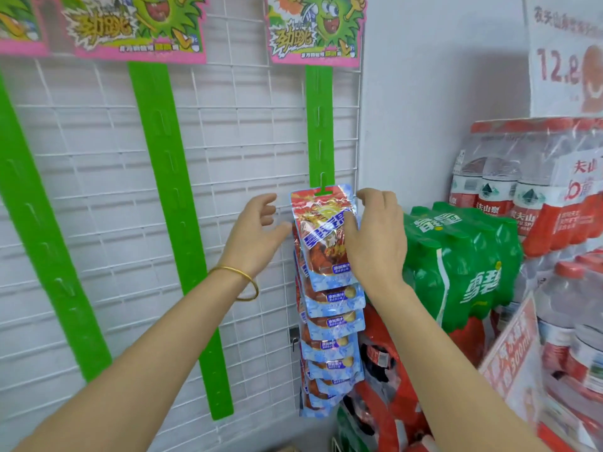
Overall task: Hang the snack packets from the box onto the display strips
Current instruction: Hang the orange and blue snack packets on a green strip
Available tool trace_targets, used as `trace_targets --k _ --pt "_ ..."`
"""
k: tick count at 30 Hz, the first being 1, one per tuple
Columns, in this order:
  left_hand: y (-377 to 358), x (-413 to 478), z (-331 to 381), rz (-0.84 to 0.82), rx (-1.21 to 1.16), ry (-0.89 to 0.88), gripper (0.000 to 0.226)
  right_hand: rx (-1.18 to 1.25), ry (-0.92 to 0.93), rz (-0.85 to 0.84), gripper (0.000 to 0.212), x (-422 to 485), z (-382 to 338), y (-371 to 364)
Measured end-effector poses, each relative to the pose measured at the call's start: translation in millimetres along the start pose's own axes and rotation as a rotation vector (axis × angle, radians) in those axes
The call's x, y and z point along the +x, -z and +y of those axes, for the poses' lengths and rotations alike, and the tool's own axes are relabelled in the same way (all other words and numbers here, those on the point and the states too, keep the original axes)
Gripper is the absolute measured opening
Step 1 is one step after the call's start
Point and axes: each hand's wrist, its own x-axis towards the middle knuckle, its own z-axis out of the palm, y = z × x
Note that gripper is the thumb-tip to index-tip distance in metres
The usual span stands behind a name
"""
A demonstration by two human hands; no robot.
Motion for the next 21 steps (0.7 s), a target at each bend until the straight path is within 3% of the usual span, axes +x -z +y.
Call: trace_targets --k 3,7,10,12,15,21 --pt "21 -66 -46 0.015 0.002 0.053 0.045 0.218 0.062 -0.098 0.023 -57 -8 -9" --pt "52 -166 -126 -0.093 -0.007 0.352 0.038 0.401 0.107 -0.607 0.017 -164 -3 -51" --pt "80 -236 -183 -0.092 -0.021 0.586 0.031 0.275 -0.006 -1.034 0.016 -250 23 -96" --pt "98 -275 -212 -0.035 -0.029 0.695 0.029 0.195 -0.15 -1.196 0.019 -304 44 -124" --pt "117 -313 -237 0.004 -0.051 0.818 0.028 0.144 -0.295 -1.203 0.026 -357 55 -157" --pt "134 -336 -254 0.058 -0.079 0.861 0.027 -0.05 -0.015 -1.108 0.032 -390 39 -216"
